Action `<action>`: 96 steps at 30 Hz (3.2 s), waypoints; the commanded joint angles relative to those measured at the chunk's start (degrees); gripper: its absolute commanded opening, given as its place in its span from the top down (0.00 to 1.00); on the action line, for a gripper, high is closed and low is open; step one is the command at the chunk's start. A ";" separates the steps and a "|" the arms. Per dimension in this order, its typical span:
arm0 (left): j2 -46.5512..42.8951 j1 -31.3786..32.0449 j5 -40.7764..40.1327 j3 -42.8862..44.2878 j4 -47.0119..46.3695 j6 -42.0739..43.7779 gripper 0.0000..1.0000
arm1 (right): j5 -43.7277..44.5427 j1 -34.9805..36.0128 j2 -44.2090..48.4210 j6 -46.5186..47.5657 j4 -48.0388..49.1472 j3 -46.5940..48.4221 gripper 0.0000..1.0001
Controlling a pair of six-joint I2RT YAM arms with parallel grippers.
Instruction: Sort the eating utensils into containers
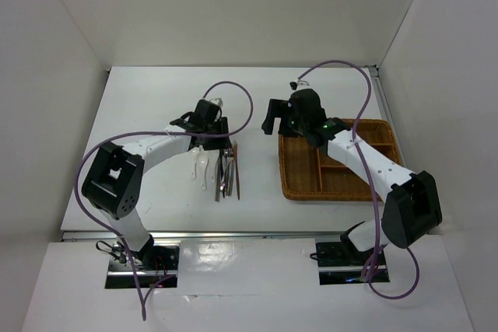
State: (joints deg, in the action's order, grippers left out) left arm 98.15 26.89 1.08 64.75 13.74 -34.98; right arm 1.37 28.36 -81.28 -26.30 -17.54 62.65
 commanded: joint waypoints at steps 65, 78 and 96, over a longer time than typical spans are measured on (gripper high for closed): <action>-7.88 1.58 -10.49 12.76 7.18 -0.09 0.91 | -19.20 4.16 0.33 3.54 14.10 -1.83 0.00; -12.72 1.58 -3.38 11.72 2.71 -6.59 0.91 | -28.43 5.21 -0.90 3.01 21.84 -4.12 0.05; -16.58 1.58 5.50 5.83 -3.72 -11.69 0.88 | -28.53 6.36 -6.53 0.46 27.03 -3.59 0.81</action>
State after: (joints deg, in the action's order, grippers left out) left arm 84.82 28.32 3.38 70.59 13.72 -45.45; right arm -29.28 34.28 -88.01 -25.76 5.63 58.50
